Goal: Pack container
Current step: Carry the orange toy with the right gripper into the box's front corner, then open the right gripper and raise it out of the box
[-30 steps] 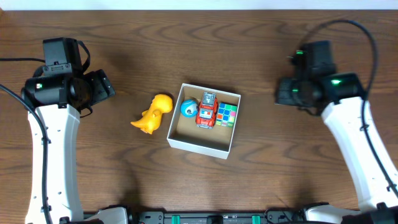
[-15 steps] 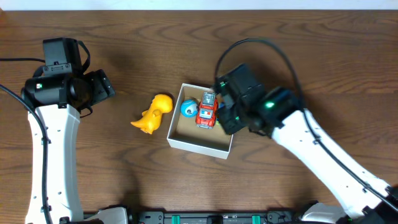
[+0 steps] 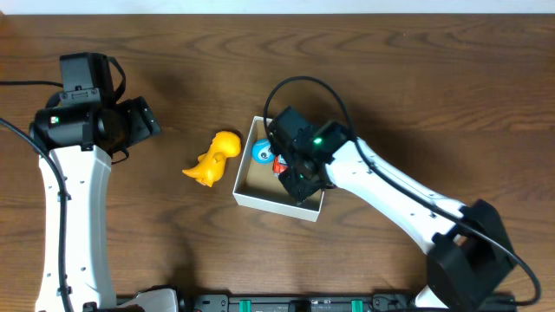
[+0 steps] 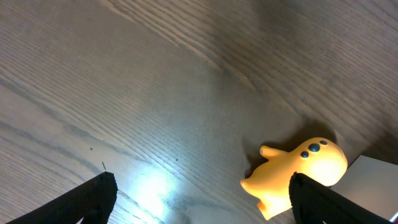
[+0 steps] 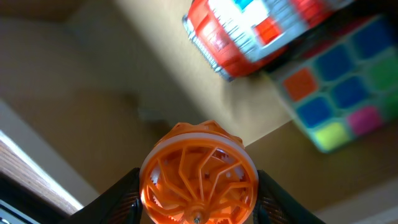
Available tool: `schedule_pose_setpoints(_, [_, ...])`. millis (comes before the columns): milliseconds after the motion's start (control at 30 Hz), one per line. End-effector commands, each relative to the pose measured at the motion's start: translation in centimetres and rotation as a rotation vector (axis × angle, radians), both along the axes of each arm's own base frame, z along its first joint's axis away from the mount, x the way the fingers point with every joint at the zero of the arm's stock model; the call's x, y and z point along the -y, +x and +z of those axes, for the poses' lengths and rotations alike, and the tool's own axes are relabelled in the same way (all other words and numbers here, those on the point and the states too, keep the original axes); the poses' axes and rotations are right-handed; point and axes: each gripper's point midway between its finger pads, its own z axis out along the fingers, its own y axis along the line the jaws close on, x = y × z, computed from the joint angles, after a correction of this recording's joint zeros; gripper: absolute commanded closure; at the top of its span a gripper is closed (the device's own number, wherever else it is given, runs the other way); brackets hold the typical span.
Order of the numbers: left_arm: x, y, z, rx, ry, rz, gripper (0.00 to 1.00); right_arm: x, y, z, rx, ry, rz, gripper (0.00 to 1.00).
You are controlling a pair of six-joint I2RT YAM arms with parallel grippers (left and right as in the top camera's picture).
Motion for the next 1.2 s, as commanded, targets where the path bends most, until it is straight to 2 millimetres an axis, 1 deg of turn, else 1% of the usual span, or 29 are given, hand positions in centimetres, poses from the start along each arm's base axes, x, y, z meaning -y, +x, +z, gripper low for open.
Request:
schedule_pose_setpoints(0, [0.0,-0.1,-0.4,-0.016,0.005,-0.013,0.09,-0.2,-0.6,-1.1,-0.039,-0.024,0.021,0.85])
schedule_pose_setpoints(67, [0.0,-0.1,-0.4,-0.016,0.005,-0.013,0.09,-0.1,-0.7,-1.7,-0.056,-0.040,0.021,0.84])
schedule_pose_setpoints(133, [0.0,-0.1,-0.4,-0.016,0.005,-0.013,0.10,-0.1,-0.6,-1.8,-0.055,-0.039,0.021,0.77])
schedule_pose_setpoints(200, [0.0,-0.1,-0.4,-0.016,0.005,-0.013,0.10,-0.2,-0.3,-1.7,-0.040,-0.034,0.020,0.74])
schedule_pose_setpoints(233, [0.0,-0.1,-0.4,-0.016,0.005,-0.013,0.09,-0.3,-0.1,-1.6,-0.029,-0.032,0.020,0.64])
schedule_pose_setpoints(267, [0.0,-0.1,-0.4,-0.016,0.004,-0.013,0.09,-0.3,0.1,-1.6,-0.018,-0.032,0.018,0.47])
schedule_pose_setpoints(300, [0.0,-0.1,-0.4,-0.016,0.004,-0.013,0.10,-0.3,0.3,-1.5,-0.010,-0.035,0.016,0.37])
schedule_pose_setpoints(433, [0.0,-0.1,-0.4,-0.016,0.005,-0.013,0.09,-0.4,1.2,-0.7,0.013,-0.027,0.006,0.35])
schedule_pose_setpoints(467, [0.0,-0.1,-0.4,-0.016,0.005,-0.013,0.10,-0.4,1.5,-0.5,0.019,-0.022,0.001,0.34])
schedule_pose_setpoints(500, [0.0,-0.1,-0.4,-0.016,0.005,-0.013,0.09,-0.4,1.8,-0.1,0.025,-0.016,-0.006,0.29])
schedule_pose_setpoints(533, [0.0,-0.1,-0.4,-0.016,0.005,-0.013,0.09,-0.4,2.2,0.2,0.031,-0.010,-0.013,0.28])
schedule_pose_setpoints(667, [0.0,-0.1,-0.4,-0.017,0.004,-0.013,0.10,-0.3,3.9,1.7,0.062,0.017,-0.044,0.32])
schedule_pose_setpoints(833, [0.1,-0.1,-0.4,-0.019,0.004,-0.013,0.10,0.3,5.5,2.6,0.085,0.035,-0.087,0.48])
schedule_pose_setpoints(900, [0.1,-0.1,-0.4,-0.019,0.004,-0.013,0.09,0.8,6.1,2.7,0.090,0.039,-0.107,0.58])
schedule_pose_setpoints(933, [0.1,-0.1,-0.4,-0.019,0.004,-0.013,0.10,1.0,6.2,2.6,0.089,0.038,-0.114,0.66])
schedule_pose_setpoints(1000, [0.1,-0.1,-0.4,-0.019,0.004,-0.013,0.10,1.6,6.5,2.6,0.088,0.036,-0.129,0.85])
schedule_pose_setpoints(1067, [0.1,-0.1,-0.4,-0.019,0.004,-0.013,0.10,1.9,6.8,2.6,0.089,0.036,-0.141,0.98])
schedule_pose_setpoints(1167, [0.1,-0.1,-0.4,-0.019,0.004,-0.013,0.09,2.2,7.6,2.6,0.111,0.040,-0.154,0.99])
